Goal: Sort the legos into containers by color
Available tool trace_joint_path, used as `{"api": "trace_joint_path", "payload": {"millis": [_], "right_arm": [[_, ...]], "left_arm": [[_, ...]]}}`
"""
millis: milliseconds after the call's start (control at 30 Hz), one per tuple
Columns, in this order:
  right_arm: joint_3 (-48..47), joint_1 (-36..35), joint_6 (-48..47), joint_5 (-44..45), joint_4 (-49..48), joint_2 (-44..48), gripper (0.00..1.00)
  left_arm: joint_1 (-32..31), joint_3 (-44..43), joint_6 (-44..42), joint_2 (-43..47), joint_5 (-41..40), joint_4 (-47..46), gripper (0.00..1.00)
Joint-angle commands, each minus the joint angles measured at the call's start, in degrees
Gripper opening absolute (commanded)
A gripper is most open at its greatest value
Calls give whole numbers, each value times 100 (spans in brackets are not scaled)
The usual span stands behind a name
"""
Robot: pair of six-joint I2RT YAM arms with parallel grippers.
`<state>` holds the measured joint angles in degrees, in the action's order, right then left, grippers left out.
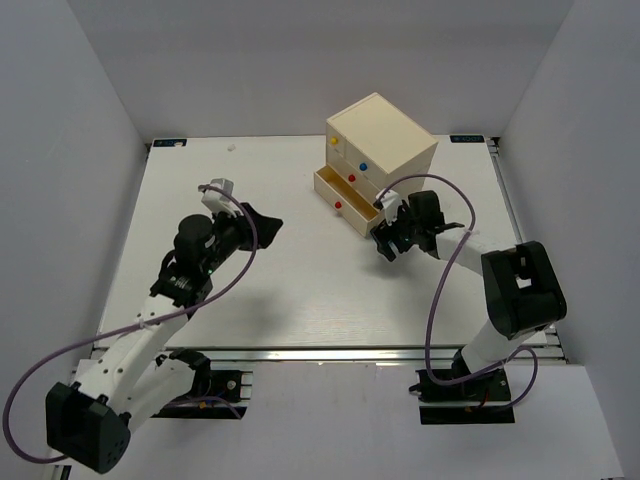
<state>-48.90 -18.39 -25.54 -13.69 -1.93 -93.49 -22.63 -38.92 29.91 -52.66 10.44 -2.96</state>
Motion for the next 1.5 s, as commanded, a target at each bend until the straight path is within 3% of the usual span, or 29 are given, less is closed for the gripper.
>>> {"api": "trace_joint_path", "payload": {"millis": [0,233,500,600,800,833,900,1033,1233,1467], "right_arm": [[-487,-33,251,323,-115,-204,82],[-594,-24,304,227,44,-512,68],[-331,-42,278,394,-271,-521,66],[-208,-59,295,464,-456,-556,60],[3,-50,217,324,-536,-538,41],[4,-33,164,289,-484,-512,31],[47,-7,33,139,-274,-337,22],[372,-7,-503,-115,157,644,4],[-39,-129,-777,-459,1203,1596,0],[-1076,-813,-593,619,1749,1238,0]], "left_arm": [[-4,174,-616,458,-410,902,64],[-4,288,-1180,1126,-876,1368,67],[-4,446,-1339,1548,-1202,1377,69],[-4,455,-1330,1610,-1228,1395,69],[-57,481,-1312,1689,-1237,1404,70],[-57,481,-1321,1689,-1228,1412,70],[-57,473,-1321,1707,-1255,1439,70],[-110,490,-1312,1795,-1184,1395,70],[-48,508,-1286,1900,-1052,1333,70],[-100,517,-1260,2032,-1061,1368,70]]}}
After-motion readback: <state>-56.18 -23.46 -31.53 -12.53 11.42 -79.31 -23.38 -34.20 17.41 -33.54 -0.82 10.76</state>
